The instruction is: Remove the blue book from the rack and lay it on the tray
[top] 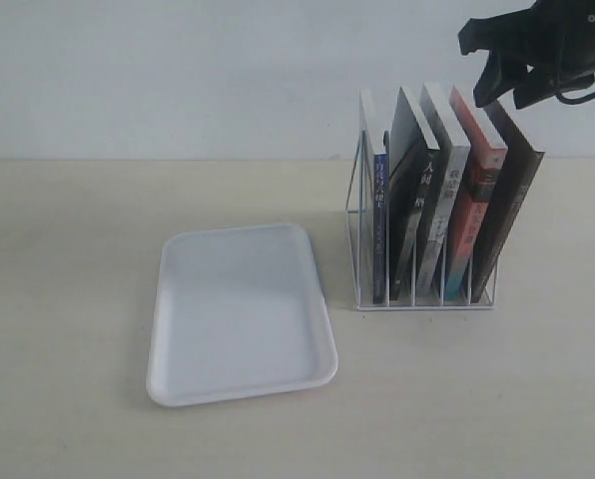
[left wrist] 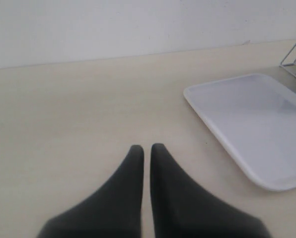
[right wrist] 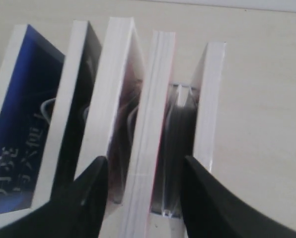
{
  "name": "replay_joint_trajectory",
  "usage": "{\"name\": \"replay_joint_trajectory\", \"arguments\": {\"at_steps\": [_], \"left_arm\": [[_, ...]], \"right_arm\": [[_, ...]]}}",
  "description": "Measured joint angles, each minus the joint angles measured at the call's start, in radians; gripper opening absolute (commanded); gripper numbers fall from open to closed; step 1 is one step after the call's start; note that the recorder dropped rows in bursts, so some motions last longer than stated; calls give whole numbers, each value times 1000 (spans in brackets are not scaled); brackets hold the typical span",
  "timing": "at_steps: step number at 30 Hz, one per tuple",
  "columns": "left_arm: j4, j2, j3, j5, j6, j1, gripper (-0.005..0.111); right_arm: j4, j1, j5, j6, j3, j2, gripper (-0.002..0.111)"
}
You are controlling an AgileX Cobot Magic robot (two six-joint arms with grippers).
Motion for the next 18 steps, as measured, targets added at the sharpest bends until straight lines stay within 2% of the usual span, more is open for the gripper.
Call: {"name": "replay_joint_trajectory", "arguments": {"at_steps": [8, 13, 18], "left_arm": [[0, 0, 0, 0, 0, 0, 5], [0, 0, 0, 0, 0, 0, 5], [0, 0, 0, 0, 0, 0, 5]], "right_arm": [[27, 9, -2, -34, -4, 2, 45], [-129, 85, 122, 77, -193, 80, 45], [-187, 85, 251, 131, -307, 174, 45]]}}
